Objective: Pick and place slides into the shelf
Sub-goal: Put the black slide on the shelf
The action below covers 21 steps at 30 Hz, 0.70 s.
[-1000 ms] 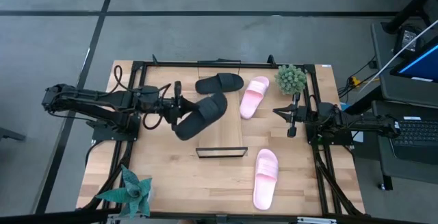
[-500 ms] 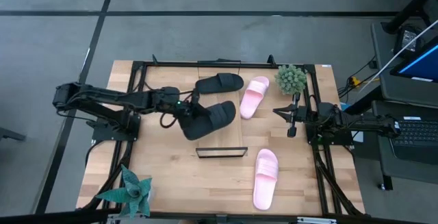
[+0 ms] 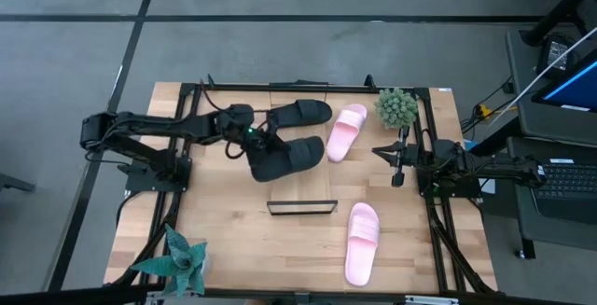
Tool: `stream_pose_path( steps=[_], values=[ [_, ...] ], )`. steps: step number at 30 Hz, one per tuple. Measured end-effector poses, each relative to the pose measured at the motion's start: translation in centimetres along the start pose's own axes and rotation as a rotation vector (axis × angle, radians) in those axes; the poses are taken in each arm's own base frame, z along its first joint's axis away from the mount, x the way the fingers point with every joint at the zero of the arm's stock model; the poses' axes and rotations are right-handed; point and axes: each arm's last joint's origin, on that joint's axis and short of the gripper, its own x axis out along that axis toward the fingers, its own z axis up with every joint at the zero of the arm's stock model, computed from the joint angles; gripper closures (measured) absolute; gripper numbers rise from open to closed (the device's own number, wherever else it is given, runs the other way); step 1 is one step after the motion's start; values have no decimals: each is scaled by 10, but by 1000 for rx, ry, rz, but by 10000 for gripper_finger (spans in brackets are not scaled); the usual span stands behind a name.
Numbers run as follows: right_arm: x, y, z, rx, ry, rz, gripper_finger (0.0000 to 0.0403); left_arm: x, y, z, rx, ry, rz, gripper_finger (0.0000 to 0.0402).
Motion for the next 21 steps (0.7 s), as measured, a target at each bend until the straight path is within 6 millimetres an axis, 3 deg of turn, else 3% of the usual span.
stream_pose_path(
  steps=[8, 13, 21],
  values=[
    [0, 0, 0, -2, 0, 0, 377, -6, 10, -23, 9, -63, -1, 401],
    [0, 0, 2, -1, -16, -3, 377, 2, 11, -40, -14, -55, -4, 401],
    [0, 0, 2, -3, -22, -5, 377, 24, 45, -56, -75, 0, -74, 401]
  ],
)
